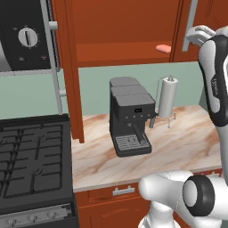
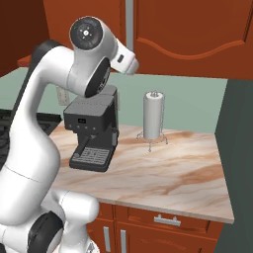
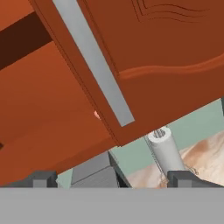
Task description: Open the cabinet. Pick the bar soap and place it next to the sink. Then close the cabinet.
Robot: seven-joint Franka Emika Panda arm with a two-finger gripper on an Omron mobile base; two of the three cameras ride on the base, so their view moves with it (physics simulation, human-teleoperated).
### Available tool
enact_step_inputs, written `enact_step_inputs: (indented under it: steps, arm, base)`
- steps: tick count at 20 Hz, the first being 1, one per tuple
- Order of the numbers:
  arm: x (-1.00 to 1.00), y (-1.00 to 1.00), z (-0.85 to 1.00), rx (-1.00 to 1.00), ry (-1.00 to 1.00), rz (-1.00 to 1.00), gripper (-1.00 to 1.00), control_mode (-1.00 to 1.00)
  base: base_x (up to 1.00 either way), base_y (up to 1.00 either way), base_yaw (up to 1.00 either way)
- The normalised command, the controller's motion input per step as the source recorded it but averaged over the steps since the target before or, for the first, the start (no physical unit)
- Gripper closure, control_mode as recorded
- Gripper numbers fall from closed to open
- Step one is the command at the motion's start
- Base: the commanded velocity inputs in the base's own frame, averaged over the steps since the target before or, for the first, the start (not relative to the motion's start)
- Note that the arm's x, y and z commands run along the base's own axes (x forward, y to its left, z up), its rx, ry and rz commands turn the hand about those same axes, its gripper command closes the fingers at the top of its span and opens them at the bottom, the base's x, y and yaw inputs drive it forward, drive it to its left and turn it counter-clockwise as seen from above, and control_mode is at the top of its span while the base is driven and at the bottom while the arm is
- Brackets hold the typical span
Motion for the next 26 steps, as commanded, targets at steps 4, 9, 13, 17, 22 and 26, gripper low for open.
enact_step_inputs:
  steps: [4,9,13,17,22,26]
  arm:
    - [0.07,0.00,-0.19,0.00,-0.13,0.00,-1.00,-1.00]
    - [0.11,0.00,0.00,0.00,-0.12,0.00,-1.00,-1.00]
    - [0.04,0.00,0.05,0.00,-0.07,0.00,-1.00,-1.00]
    - [0.00,-0.07,0.21,0.00,-0.02,0.01,-1.00,-1.00]
    - [0.00,-0.06,0.16,0.00,0.00,0.02,-1.00,-1.00]
    - [0.00,-0.03,0.11,0.00,0.00,0.03,-1.00,-1.00]
  base:
    - [0.00,0.00,0.00]
    - [0.00,0.00,0.00]
    - [0.00,0.00,0.00]
    - [0.00,0.00,0.00]
    - [0.00,0.00,0.00]
    - [0.00,0.00,0.00]
